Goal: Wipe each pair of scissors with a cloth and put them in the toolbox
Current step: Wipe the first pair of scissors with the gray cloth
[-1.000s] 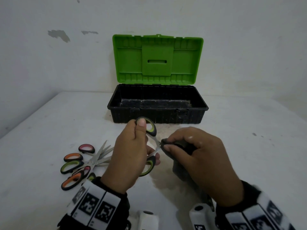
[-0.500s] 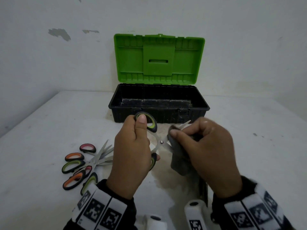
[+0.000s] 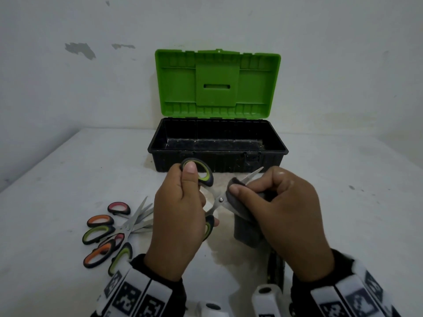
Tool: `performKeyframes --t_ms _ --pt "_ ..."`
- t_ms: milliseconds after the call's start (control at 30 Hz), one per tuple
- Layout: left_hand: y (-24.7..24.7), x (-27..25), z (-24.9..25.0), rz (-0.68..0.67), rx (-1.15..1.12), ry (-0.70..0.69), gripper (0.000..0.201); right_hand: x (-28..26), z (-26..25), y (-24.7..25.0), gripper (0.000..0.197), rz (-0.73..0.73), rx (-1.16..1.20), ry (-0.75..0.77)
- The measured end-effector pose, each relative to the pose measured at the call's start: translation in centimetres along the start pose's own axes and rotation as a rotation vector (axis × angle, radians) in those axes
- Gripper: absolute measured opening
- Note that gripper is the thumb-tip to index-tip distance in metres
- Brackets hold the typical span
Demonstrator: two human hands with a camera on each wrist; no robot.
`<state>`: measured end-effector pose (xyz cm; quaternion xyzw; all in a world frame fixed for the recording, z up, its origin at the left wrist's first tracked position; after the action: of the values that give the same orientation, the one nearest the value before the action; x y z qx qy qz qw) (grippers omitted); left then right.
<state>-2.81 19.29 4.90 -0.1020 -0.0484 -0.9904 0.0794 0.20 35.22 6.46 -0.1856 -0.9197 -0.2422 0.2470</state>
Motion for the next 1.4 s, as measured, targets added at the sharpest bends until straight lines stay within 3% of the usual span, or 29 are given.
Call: performKeyframes --t_ms 133,267,433,600,767,933,1133,1267,1400 --pt "-0.2 0.0 -0.2 -0.009 -0.024 0.042 0.037 0.8 1.1 0.8 0.022 0.109 0.078 -0.063" --pt "0.0 -0.1 -0.1 0.003 -0.026 0.071 0.036 0.3 0.5 0.4 0.021 0.041 0.044 -0.021" --pt "0.1 -0.3 0.1 -0.023 -0.028 0.046 0.037 1.2 1.7 2.0 0.023 0.141 0.1 -0.088" --pt "0.3 0.1 0.0 -0.015 -0.053 0.048 0.037 0.5 1.0 1.0 0.021 0.011 0.129 -0.095" --pt "0.2 -0.2 0.8 -0.034 -0.048 0.006 0.036 1.7 2.0 2.5 0.027 0.115 0.206 -0.161" --pt "0.4 -0.2 1.0 -0.035 -0.039 0.005 0.036 0.7 1.0 1.4 0.023 0.014 0.237 -0.166" --pt "0.3 -0.6 1.2 -0.048 -0.026 -0.048 0.038 1.6 2.1 2.9 0.029 0.167 0.226 -0.193" --pt "0.3 -0.6 1.4 -0.039 -0.022 -0.068 0.039 0.5 1.1 2.0 0.023 0.074 0.264 -0.171" --pt "0.1 -0.9 1.5 -0.039 0.016 -0.147 0.037 1.3 2.4 2.7 0.029 0.141 0.305 -0.24"
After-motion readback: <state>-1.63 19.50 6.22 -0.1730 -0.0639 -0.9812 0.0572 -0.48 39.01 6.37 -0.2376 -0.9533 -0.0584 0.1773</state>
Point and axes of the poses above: each hand's wrist, its own x-axis towards the middle knuckle, its own y-axis out of the back of the hand, z = x × y, the point moved 4 cm from there along x, towards the middle knuckle, and after that the axes turned 4 degrees about x, right-handed, at the moved point
